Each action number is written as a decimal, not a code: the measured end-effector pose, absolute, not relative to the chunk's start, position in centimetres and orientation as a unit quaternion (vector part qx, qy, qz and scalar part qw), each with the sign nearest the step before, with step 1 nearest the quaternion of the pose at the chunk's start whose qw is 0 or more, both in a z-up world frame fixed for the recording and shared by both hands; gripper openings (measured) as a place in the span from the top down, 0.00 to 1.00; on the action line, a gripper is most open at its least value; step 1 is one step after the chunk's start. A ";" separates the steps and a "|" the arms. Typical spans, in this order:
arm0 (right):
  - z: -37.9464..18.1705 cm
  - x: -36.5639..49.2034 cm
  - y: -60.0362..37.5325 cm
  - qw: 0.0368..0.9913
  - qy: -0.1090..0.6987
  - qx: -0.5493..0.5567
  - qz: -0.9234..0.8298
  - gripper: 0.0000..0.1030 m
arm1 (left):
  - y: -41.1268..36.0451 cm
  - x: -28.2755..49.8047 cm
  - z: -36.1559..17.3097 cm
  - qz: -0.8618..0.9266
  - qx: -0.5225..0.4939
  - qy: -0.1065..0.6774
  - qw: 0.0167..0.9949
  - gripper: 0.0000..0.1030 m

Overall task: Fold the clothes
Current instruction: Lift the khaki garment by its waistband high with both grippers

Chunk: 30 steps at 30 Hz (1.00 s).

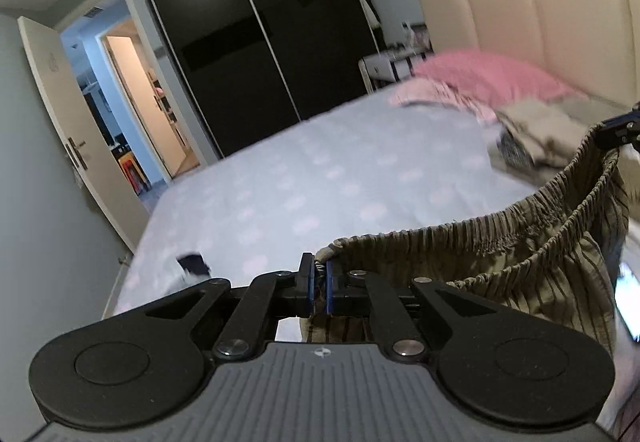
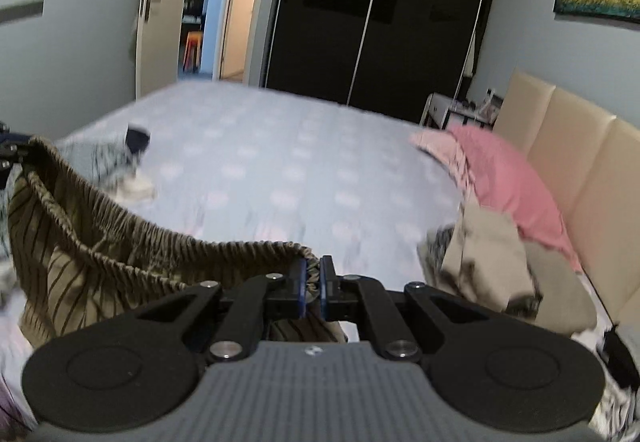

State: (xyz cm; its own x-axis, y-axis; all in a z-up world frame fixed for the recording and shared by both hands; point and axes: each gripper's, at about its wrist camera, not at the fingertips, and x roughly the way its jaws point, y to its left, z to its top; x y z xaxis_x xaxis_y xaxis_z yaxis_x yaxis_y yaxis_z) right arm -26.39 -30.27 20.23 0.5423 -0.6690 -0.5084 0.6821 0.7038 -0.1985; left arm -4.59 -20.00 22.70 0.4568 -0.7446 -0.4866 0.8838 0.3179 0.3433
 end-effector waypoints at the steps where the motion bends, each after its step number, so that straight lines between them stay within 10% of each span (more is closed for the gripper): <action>1: 21.5 -25.9 -30.8 0.880 0.278 0.009 -0.386 0.94 | -20.6 -4.0 23.8 -0.503 0.286 0.117 0.807 0.97; 20: 33.3 -14.4 -42.1 0.882 0.197 -0.058 -0.424 0.94 | -32.0 2.2 31.9 -0.419 0.261 0.064 0.867 0.97; 30: 18.5 -15.2 -40.4 0.875 0.352 -0.047 -0.328 0.93 | -29.9 2.0 14.3 -0.439 0.365 0.215 0.792 0.97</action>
State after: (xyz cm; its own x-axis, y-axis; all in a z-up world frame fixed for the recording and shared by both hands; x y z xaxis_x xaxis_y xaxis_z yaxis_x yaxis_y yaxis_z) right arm -15.17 -40.37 18.50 0.5370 -0.6074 -0.5854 0.5417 0.7803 -0.3127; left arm 2.04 -29.88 14.31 0.5216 -0.5393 -0.6612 0.8530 0.3475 0.3894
